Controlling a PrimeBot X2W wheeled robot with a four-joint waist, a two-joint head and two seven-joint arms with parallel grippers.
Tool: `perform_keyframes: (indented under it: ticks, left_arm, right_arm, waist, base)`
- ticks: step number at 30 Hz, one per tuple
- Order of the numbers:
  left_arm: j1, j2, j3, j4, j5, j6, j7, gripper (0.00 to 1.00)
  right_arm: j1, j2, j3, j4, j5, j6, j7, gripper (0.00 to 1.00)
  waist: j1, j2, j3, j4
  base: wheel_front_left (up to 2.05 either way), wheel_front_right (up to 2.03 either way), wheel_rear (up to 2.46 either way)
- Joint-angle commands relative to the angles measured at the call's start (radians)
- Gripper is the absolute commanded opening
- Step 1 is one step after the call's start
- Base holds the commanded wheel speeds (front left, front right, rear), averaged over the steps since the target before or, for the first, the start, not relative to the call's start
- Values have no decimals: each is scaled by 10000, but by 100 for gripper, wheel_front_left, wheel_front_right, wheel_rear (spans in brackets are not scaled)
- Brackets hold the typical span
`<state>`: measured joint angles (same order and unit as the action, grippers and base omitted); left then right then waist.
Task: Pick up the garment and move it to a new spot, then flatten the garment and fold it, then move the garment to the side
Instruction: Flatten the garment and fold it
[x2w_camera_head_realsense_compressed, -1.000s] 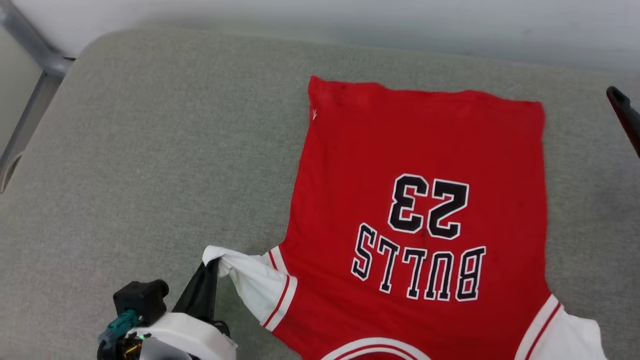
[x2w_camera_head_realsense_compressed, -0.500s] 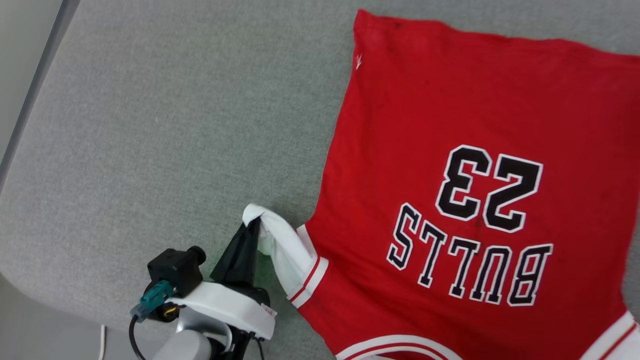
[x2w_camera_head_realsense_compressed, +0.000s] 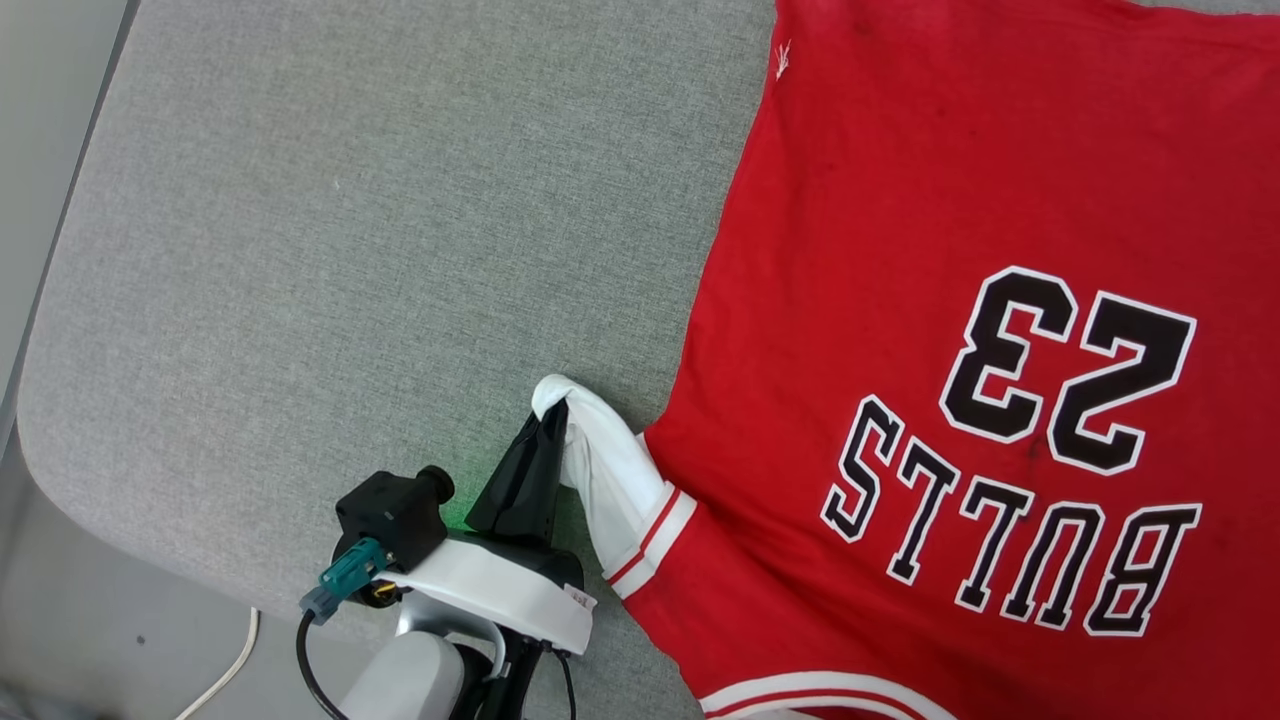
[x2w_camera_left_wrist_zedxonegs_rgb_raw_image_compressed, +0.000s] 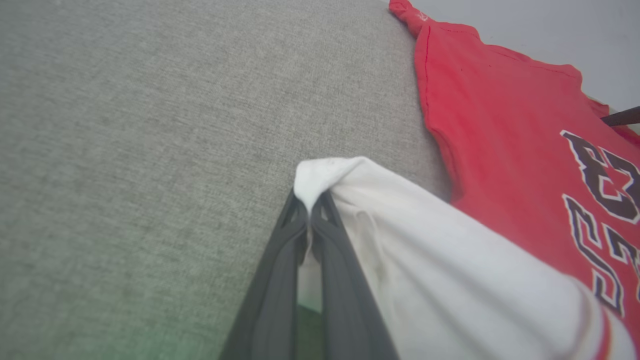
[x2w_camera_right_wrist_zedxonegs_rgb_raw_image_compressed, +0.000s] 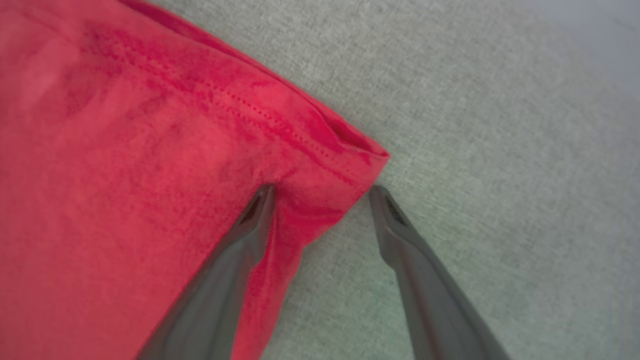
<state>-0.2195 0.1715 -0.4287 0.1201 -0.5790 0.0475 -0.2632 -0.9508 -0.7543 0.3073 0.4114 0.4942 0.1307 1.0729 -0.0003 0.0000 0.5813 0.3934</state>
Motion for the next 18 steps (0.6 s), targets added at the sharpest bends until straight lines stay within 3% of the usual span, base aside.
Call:
perform_keyframes:
  ticks: [1,7,12,18]
  left_arm:
    - [-123,-127,90,41,120,-79,-19,0]
    - [33,-267,427,176,387,-215,-21,0]
    - [282,-308,696,230,527,-269,-21,0]
    - [735,-133,927,221,627,-172,-21,0]
  right_arm:
    - [959,121,375,549,72,-1,134,3]
    - [580,-47,374,387,-71,-7,-327,0]
    - [378,125,402,233,128,-7,-1333,0]
    - [867,-143,502,-218,777,-7,-2401,0]
  waist:
    - [3,0,-9,-9]
    - [3,0,-307,-191]
    - [3,0,-904,-500]
    - [3,0,-1784,-994]
  base:
    - [0,0,0]
    - [0,0,0]
    - [0,0,0]
    - [0,0,0]
